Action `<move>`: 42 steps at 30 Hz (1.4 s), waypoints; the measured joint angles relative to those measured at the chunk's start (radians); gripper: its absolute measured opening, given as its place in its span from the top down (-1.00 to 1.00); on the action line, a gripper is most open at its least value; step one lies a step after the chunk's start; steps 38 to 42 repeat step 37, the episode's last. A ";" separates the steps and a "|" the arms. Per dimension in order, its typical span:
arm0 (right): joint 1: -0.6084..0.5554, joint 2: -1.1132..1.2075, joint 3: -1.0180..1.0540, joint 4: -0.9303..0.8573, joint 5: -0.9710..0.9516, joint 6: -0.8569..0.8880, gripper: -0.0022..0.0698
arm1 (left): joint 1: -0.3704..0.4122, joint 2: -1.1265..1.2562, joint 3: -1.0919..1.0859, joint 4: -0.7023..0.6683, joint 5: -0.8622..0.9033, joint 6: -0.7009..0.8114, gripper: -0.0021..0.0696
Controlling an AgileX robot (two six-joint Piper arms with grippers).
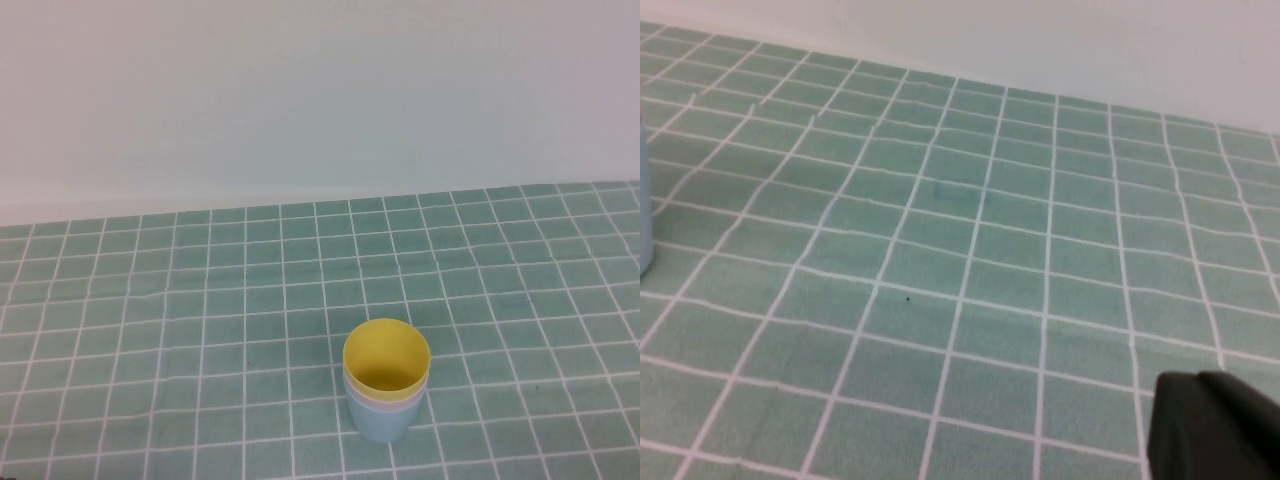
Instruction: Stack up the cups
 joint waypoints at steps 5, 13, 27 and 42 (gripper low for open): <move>-0.006 0.000 0.000 0.000 0.000 0.004 0.94 | 0.000 0.000 0.000 0.000 0.000 0.000 0.95; -0.040 0.000 -0.002 0.000 0.006 0.004 0.94 | 0.000 0.000 0.000 0.000 0.000 0.000 0.95; -0.084 0.000 -0.002 0.000 0.008 0.004 0.94 | 0.000 0.000 0.000 0.000 0.000 0.000 0.95; -0.085 0.000 -0.002 0.000 0.008 0.004 0.94 | 0.041 0.000 0.000 0.000 0.000 0.000 0.95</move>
